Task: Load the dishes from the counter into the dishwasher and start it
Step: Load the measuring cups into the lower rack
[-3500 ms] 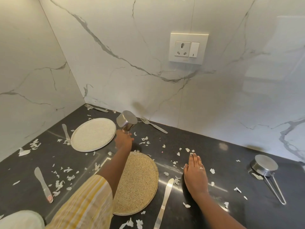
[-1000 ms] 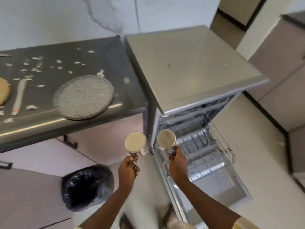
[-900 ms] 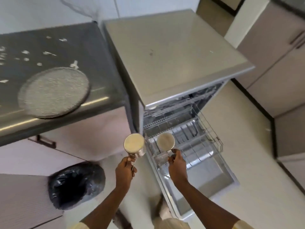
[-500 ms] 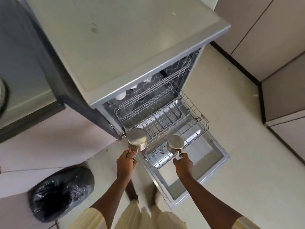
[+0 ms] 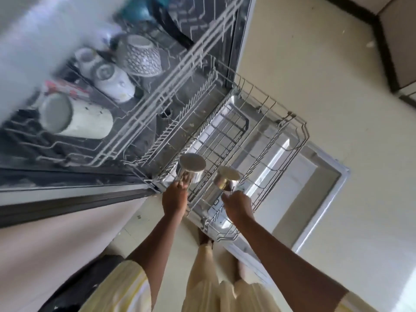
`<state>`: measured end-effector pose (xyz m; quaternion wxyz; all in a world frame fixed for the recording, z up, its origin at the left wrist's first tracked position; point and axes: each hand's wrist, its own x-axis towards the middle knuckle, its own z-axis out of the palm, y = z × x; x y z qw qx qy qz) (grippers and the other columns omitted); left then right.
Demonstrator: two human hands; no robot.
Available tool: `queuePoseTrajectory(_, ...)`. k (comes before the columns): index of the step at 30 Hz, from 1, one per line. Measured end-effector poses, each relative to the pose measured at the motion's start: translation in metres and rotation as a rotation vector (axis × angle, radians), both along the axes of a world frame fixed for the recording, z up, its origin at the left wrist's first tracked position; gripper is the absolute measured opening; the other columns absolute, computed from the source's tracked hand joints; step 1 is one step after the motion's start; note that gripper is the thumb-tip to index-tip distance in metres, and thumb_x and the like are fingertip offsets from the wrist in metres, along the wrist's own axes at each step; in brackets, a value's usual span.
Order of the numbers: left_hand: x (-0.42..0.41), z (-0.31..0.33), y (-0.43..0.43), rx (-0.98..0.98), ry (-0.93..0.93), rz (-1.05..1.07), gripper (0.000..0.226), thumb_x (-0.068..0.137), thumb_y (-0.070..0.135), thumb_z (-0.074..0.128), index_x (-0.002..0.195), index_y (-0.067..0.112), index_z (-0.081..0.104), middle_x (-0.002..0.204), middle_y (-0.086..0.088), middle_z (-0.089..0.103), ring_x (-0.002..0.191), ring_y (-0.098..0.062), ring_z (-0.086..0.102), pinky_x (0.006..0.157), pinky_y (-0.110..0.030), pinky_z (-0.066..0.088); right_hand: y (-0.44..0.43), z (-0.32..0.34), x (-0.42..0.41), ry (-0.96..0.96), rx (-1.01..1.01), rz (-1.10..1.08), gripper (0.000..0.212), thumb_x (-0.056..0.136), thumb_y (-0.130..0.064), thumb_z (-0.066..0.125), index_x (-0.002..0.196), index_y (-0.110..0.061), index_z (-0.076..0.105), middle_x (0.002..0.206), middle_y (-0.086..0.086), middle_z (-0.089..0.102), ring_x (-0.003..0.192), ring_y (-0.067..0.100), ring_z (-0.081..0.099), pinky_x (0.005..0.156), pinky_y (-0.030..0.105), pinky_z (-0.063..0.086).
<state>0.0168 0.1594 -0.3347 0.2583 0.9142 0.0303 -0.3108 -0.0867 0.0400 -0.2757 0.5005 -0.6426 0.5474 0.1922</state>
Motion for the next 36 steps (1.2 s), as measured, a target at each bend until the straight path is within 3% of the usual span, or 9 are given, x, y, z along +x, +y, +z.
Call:
queuePoseTrajectory(3,0.019,-0.047,-0.012,-0.069,0.036,0.069,0.03,0.098,0.015,0.04,0.104,-0.001,0.064,0.087,-0.01,0.066,0.065,-0.018,0.06,0.056,-0.015,0.048,0.0,-0.036,0.022,-0.012,-0.006,-0.041,0.029,0.094,-0.016,0.048,0.075,0.002,0.061,0.059,0.005,0.05,0.047,0.012,0.042,0.03,0.012,0.028)
queuePoseTrajectory(9,0.045,-0.115,-0.017,-0.232,0.314,0.306,0.023,0.094,0.017,0.053,0.073,0.02,0.062,0.042,0.013,0.059,0.044,-0.001,0.054,0.046,-0.018,0.037,0.018,-0.1,0.046,-0.033,0.019,-0.059,0.038,0.096,-0.03,0.046,0.101,0.004,0.063,0.098,0.02,0.062,0.084,0.025,0.058,0.068,0.025,0.042)
queuePoseTrajectory(16,0.05,-0.151,-0.01,-0.335,0.463,0.401,0.028,0.093,-0.001,0.049,0.075,0.018,0.058,0.046,0.017,0.061,0.044,0.008,0.057,0.049,-0.004,0.045,0.044,-0.127,0.072,-0.047,0.044,-0.233,0.027,0.098,-0.022,0.041,0.072,-0.013,0.041,0.069,-0.002,0.037,0.059,0.009,0.035,0.044,0.015,0.023)
queuePoseTrajectory(20,0.053,-0.156,-0.005,-0.287,0.406,0.361,0.024,0.093,-0.005,0.048,0.085,0.012,0.061,0.044,0.019,0.059,0.044,0.009,0.057,0.047,-0.005,0.045,0.048,-0.133,0.094,-0.034,0.151,-0.546,0.008,0.095,-0.015,0.037,0.092,-0.011,0.043,0.071,-0.002,0.04,0.059,0.003,0.035,0.053,0.022,0.031)
queuePoseTrajectory(23,0.053,-0.151,-0.003,-0.17,0.214,0.236,0.022,0.095,0.011,0.051,0.104,0.0,0.067,0.045,0.022,0.059,0.045,0.01,0.056,0.043,-0.005,0.041,0.049,-0.136,0.107,-0.026,0.172,-0.637,0.021,0.098,-0.014,0.031,0.11,-0.005,0.045,0.077,-0.002,0.042,0.063,0.008,0.039,0.051,0.019,0.028)
queuePoseTrajectory(27,0.05,-0.144,-0.009,-0.086,0.024,-0.067,0.032,0.095,0.023,0.054,0.084,-0.001,0.071,0.063,-0.006,0.069,0.052,-0.003,0.059,0.047,-0.01,0.035,0.049,-0.14,0.117,-0.003,0.172,-0.765,0.011,0.097,-0.015,0.029,0.101,-0.013,0.04,0.093,0.007,0.047,0.074,0.02,0.045,0.061,0.025,0.034)
queuePoseTrajectory(30,0.055,-0.148,-0.014,-0.235,0.202,0.142,0.028,0.093,-0.004,0.049,0.068,0.002,0.061,0.048,0.004,0.058,0.037,0.007,0.051,0.044,-0.004,0.037,0.049,-0.145,0.121,-0.027,0.187,-0.821,0.026,0.098,-0.019,0.029,0.115,-0.007,0.045,0.1,0.011,0.05,0.084,0.021,0.043,0.071,0.026,0.032)
queuePoseTrajectory(33,0.06,-0.152,-0.017,-0.283,0.25,0.198,0.036,0.093,-0.01,0.038,0.063,0.009,0.048,0.062,-0.006,0.05,0.045,0.0,0.053,0.045,-0.006,0.039,0.048,-0.151,0.121,-0.052,0.153,-0.839,0.032,0.099,-0.021,0.028,0.123,-0.006,0.043,0.114,0.012,0.053,0.09,0.021,0.046,0.073,0.026,0.034)
queuePoseTrajectory(36,0.057,-0.156,-0.016,-0.35,0.239,0.264,0.038,0.091,-0.013,0.034,0.063,0.009,0.046,0.065,-0.006,0.044,0.055,-0.012,0.04,0.045,-0.011,0.033,0.048,-0.159,0.117,-0.028,0.096,-0.769,0.01,0.098,-0.021,0.028,0.101,-0.019,0.038,0.094,0.005,0.047,0.082,0.021,0.046,0.07,0.028,0.036)
